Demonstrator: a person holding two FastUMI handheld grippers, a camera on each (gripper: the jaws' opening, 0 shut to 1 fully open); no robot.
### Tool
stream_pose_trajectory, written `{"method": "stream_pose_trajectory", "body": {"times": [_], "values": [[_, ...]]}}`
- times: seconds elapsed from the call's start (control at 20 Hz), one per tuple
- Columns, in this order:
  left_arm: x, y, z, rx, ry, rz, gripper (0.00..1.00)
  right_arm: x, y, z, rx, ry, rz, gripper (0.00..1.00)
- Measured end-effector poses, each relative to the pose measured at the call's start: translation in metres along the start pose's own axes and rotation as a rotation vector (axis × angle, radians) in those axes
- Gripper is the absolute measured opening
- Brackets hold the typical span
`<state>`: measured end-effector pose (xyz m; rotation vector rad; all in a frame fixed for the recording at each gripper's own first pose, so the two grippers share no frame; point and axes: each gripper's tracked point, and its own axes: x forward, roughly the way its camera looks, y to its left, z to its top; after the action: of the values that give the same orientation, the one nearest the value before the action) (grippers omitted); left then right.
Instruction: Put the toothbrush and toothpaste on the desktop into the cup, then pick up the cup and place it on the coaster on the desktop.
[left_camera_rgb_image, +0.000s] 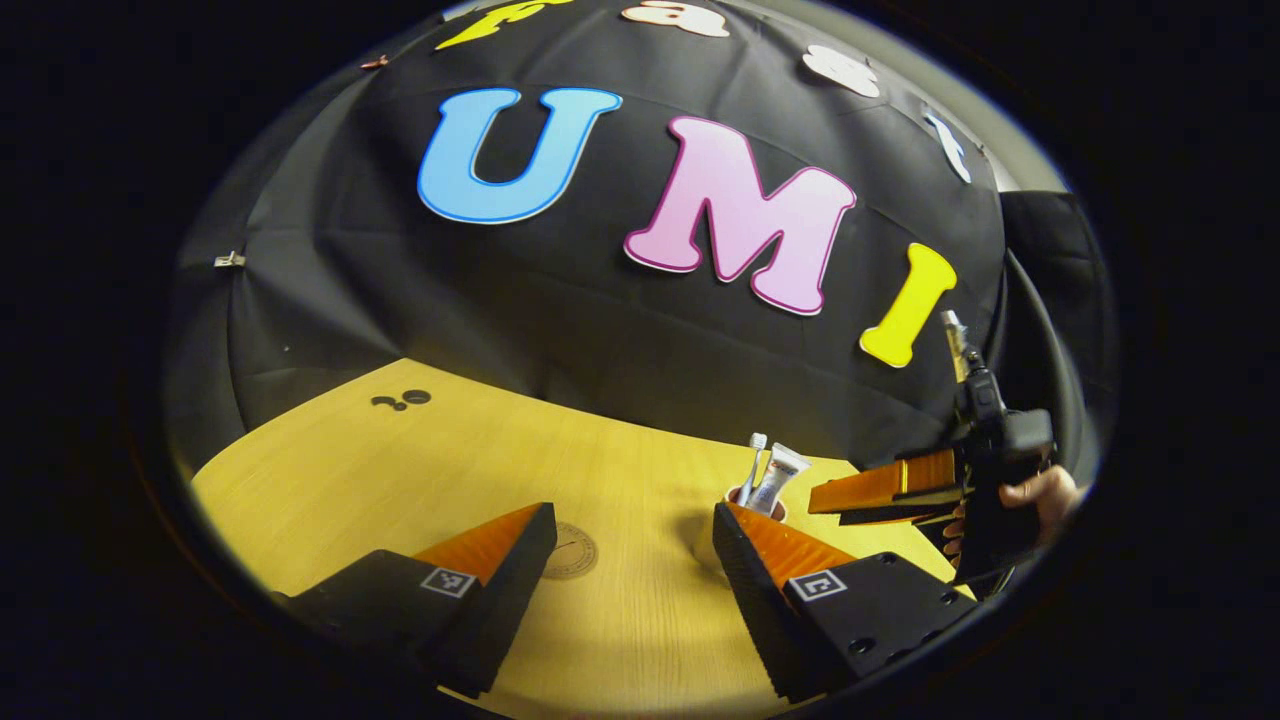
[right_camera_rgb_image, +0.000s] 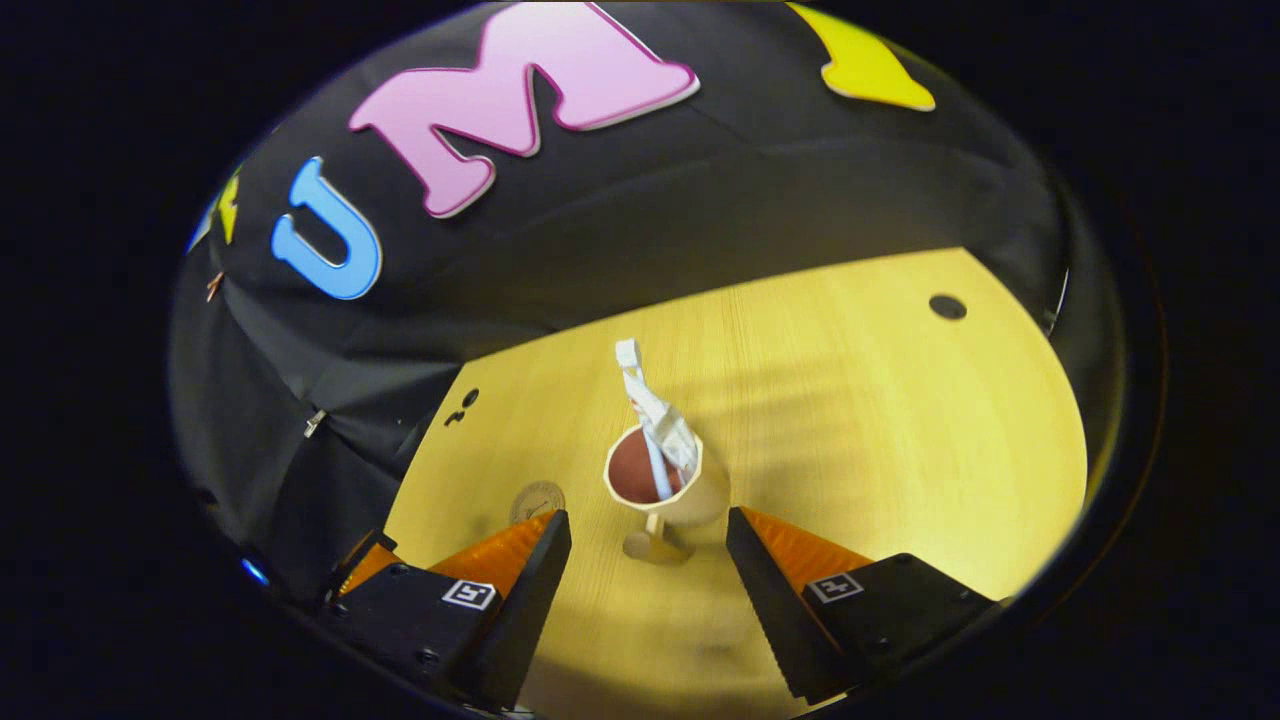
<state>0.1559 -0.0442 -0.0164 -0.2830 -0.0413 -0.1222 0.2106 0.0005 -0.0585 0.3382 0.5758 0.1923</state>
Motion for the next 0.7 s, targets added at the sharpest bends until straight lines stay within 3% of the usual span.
{"method": "stream_pose_trajectory", "body": {"times": [0.3,0.4,0.45,0.7], "values": [[-0.042,0.058,0.001,-0.052,-0.008,0.123,0.98,0.017,0.003,-0.021,-0.148,0.253,-0.079,0.96],[-0.058,0.079,-0.003,-0.068,0.0,0.169,0.98,0.027,0.008,-0.029,-0.129,0.315,-0.092,1.0],[-0.065,0.089,-0.005,-0.077,0.003,0.192,0.98,0.034,0.008,-0.031,-0.112,0.34,-0.103,0.96],[-0.106,0.125,-0.028,-0.132,0.054,0.286,0.98,0.067,-0.002,-0.052,-0.156,0.429,-0.169,0.96]]}}
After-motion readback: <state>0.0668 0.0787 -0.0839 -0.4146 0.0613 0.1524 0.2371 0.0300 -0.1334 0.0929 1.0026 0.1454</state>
